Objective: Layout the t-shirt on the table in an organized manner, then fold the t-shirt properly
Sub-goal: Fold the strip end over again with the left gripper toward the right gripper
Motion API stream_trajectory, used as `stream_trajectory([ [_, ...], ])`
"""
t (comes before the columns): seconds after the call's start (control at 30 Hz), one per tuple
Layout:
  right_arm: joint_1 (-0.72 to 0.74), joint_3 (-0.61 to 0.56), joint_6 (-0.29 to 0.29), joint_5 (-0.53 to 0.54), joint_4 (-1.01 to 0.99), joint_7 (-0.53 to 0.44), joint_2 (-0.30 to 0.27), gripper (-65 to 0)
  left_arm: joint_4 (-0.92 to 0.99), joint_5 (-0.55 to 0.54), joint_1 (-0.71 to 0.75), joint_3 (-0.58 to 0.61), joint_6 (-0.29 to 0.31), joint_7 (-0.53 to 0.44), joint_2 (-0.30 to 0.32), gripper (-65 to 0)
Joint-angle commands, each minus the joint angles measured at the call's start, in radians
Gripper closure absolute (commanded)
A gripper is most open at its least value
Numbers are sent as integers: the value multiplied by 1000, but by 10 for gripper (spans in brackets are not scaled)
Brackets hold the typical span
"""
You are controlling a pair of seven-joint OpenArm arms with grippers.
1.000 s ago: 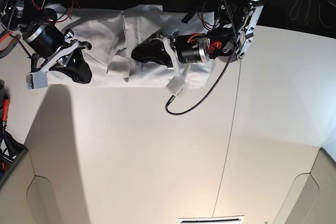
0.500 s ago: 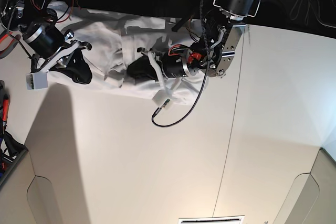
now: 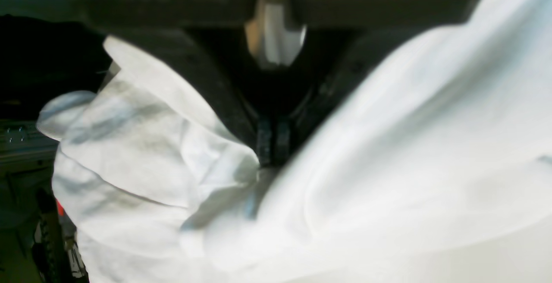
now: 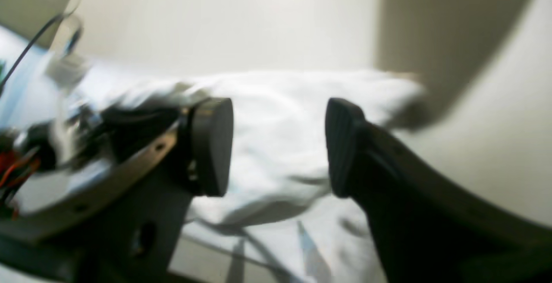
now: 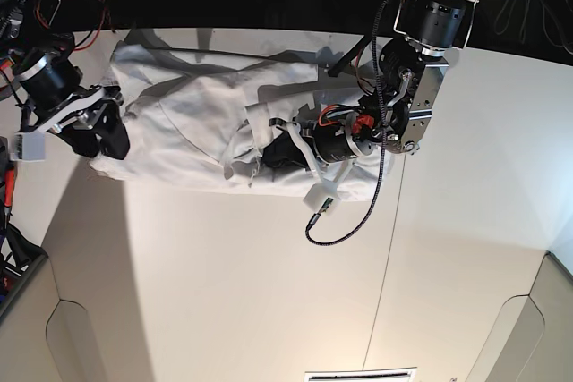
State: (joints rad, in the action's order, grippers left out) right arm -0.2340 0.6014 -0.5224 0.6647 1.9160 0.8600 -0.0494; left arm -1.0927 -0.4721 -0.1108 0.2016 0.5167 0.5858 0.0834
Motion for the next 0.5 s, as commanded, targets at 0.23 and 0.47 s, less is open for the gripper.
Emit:
stream_trajectory([
  [0.23,107,77,21,113,-303,-18,-132,-432,9,117,6,-6,-89,68,24,0],
  [0.47,257,53,-17,173,-632,7,-167,-433,9,117,6,-6,-86,68,25,0],
])
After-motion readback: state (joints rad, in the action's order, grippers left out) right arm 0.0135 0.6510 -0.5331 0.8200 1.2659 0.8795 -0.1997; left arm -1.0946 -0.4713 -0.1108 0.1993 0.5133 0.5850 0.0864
